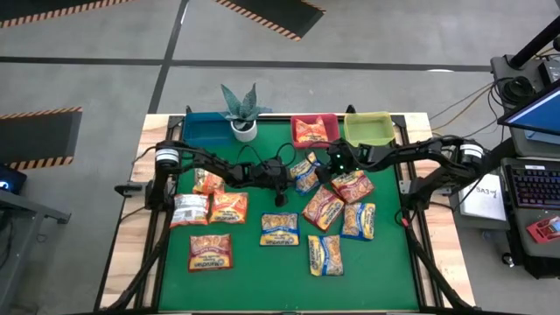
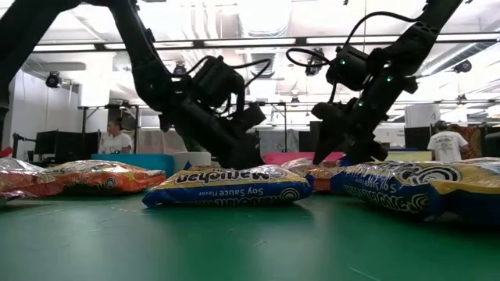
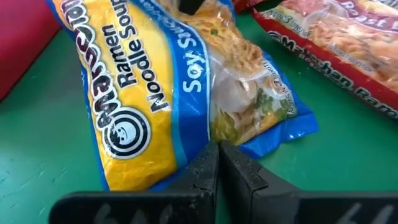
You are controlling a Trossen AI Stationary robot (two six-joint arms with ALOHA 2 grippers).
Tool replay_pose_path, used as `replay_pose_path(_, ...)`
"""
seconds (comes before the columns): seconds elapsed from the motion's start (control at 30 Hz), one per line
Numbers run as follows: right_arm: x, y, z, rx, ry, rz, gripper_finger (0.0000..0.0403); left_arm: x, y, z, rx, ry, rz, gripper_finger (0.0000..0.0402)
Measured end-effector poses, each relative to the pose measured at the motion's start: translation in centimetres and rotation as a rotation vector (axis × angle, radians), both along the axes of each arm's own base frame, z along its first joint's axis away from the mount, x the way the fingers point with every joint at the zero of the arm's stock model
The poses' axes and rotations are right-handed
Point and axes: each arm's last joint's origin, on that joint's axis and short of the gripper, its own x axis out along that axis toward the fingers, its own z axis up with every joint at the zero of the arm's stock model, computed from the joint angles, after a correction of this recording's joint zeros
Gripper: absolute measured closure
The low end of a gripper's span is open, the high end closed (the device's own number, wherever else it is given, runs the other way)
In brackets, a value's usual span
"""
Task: Sort Maruchan noodles
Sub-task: Put the blue noodle pack into the yellow bin
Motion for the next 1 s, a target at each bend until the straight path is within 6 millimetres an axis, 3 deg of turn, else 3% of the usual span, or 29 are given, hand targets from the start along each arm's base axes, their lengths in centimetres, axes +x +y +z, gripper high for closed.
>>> replay_pose_path(0.6,3.0,-0.5,-2.3,0.093,-0.229,0.118,0.0074,0.0,0.2,-0.6,-0.004,0.02,0.008,0.0402)
replay_pose_path(1.0,3.3,-0.4,-1.9,0.118,-0.293,0.185,0.0075,0.0,0.2,-0.6,-0.002,0.009,0.009,0.0402)
